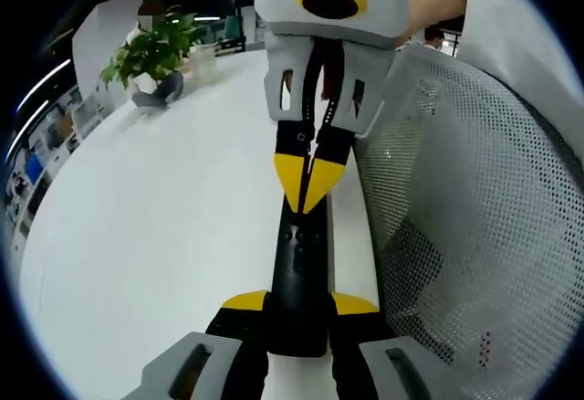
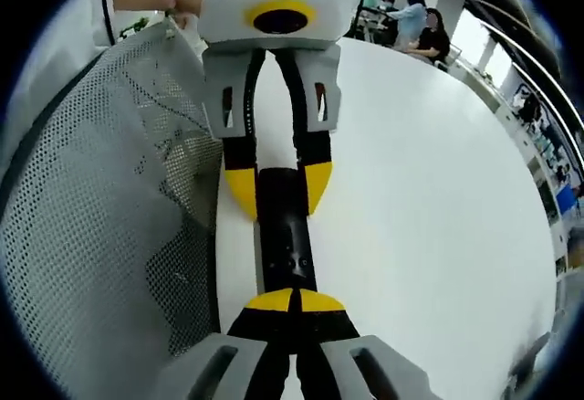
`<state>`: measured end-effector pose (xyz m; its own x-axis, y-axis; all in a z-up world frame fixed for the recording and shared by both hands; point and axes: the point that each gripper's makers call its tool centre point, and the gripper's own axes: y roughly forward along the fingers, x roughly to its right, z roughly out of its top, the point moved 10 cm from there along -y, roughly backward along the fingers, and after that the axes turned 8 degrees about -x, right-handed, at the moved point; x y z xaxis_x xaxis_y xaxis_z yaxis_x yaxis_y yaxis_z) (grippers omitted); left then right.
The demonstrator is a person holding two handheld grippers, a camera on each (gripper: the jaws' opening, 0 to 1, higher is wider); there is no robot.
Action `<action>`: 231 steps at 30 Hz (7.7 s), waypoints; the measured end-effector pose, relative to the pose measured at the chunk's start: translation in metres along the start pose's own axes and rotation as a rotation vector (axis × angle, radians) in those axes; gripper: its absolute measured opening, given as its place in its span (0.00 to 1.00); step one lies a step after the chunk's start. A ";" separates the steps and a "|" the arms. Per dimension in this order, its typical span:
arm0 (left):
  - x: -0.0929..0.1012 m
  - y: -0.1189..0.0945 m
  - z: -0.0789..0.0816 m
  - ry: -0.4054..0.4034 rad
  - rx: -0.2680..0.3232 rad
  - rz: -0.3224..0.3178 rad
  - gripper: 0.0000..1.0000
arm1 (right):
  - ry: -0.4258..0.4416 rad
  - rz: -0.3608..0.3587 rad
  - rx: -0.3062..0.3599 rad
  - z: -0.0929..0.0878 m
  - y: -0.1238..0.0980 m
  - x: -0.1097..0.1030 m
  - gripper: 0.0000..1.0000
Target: Press the specified remote control buttons in sequence, fully releasing each button before pressing the next.
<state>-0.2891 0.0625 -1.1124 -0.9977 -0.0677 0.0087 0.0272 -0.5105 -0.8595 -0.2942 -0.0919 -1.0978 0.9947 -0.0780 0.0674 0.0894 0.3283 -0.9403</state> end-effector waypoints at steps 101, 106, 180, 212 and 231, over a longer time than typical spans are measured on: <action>0.001 0.000 0.001 -0.017 -0.005 0.000 0.24 | -0.015 0.019 -0.011 0.022 0.006 -0.002 0.00; 0.001 0.000 0.000 -0.018 -0.002 0.000 0.24 | -0.010 0.002 0.010 0.020 0.005 -0.001 0.00; 0.000 0.001 0.000 -0.025 0.016 -0.005 0.24 | -0.034 0.030 -0.069 0.037 0.010 0.001 0.00; 0.000 0.001 -0.003 -0.018 0.047 -0.004 0.24 | -0.069 0.044 -0.024 0.038 0.011 0.000 0.00; 0.000 -0.001 -0.001 -0.006 0.020 -0.016 0.24 | -0.050 0.046 0.004 0.039 0.008 -0.003 0.00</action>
<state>-0.2888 0.0637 -1.1125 -0.9976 -0.0648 0.0254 0.0127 -0.5282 -0.8491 -0.2944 -0.0526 -1.0930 0.9991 -0.0153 0.0405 0.0433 0.3343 -0.9415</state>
